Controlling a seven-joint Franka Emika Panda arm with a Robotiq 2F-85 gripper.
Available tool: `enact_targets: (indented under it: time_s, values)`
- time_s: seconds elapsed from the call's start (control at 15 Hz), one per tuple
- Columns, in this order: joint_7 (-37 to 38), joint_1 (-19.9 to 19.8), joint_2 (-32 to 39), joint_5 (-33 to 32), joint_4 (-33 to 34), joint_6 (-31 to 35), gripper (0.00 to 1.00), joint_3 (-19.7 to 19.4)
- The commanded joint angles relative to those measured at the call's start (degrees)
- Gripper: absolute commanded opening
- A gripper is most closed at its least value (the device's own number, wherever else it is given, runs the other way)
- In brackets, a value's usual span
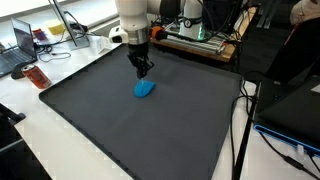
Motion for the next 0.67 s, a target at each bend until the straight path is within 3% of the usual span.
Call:
enact_targets:
  time_s: [0.0, 0.6]
  values:
    - [-0.2, -0.1, -4.5, -0.3, -2.5, -2.5, 0.03, 0.3]
    - [0.2, -0.4, -10.1, -0.8, -2.7, -7.0, 0.03, 1.4]
